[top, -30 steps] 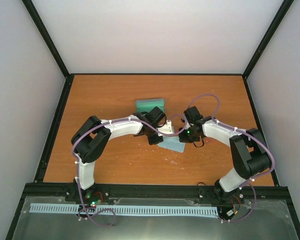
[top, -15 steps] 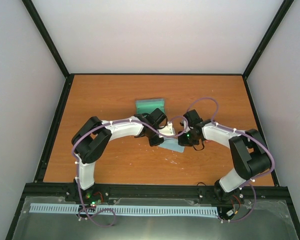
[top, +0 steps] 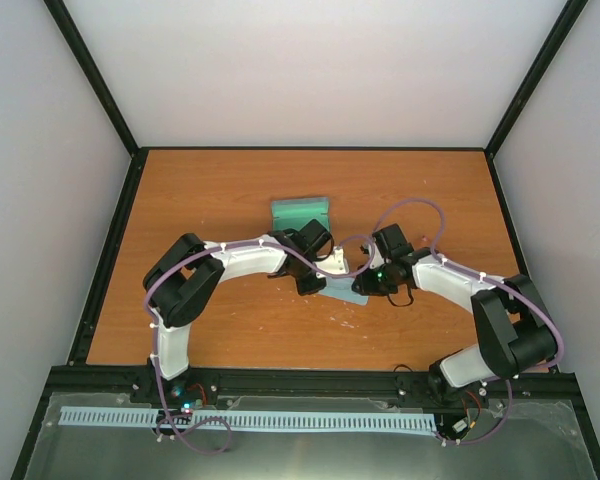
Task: Organize the sunglasses
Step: Fold the glasses cleaning cloth at the center of the board, then pick up the glasses cleaning cloth from the center of the board.
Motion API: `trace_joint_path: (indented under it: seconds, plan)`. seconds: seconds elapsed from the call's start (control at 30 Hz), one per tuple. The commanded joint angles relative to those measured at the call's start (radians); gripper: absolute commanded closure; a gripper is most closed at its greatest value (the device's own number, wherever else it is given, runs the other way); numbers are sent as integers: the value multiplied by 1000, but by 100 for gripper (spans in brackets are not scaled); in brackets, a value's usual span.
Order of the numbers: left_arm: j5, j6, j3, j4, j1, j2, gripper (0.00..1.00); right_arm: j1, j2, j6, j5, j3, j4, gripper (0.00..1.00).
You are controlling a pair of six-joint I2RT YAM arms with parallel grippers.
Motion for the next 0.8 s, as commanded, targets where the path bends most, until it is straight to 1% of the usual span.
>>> trace_joint_path:
  seconds: [0.0,0.13,0.2,0.23,0.27,0.3,0.37,0.4,0.47,0.53,0.63,0.77]
  plan:
    - [15,-15,-6,17,-14,-35,85,10,-27,-4,-33,-17,8,77]
    - [17,-23,-13,19,-16,-44,84,9,-49,-2,-26,-34,-17,77]
    - [17,-27,-20,22,-16,-53,80,10,-65,1,-12,-42,-29,76]
    - [18,-31,-25,23,-16,-59,74,9,-73,4,-3,-45,-36,75]
    - [21,-33,-28,24,-15,-64,65,10,-84,8,10,-47,-40,73]
    - [24,-36,-31,22,-16,-70,59,10,-95,15,23,-46,-47,69]
    - [33,-45,-41,21,-16,-88,52,10,-124,37,70,-40,-60,61]
    - [35,-47,-51,27,-16,-103,48,10,-140,51,101,-35,-70,55]
    - [37,-63,-69,45,-14,-146,44,8,-160,80,171,-21,-88,51]
    - [33,-84,-82,68,-9,-183,40,8,-141,112,229,5,-114,50]
    - [62,-114,-77,87,26,-209,39,8,-62,134,266,52,-154,53]
    - [98,-120,-41,76,89,-183,41,8,31,139,260,89,-158,54]
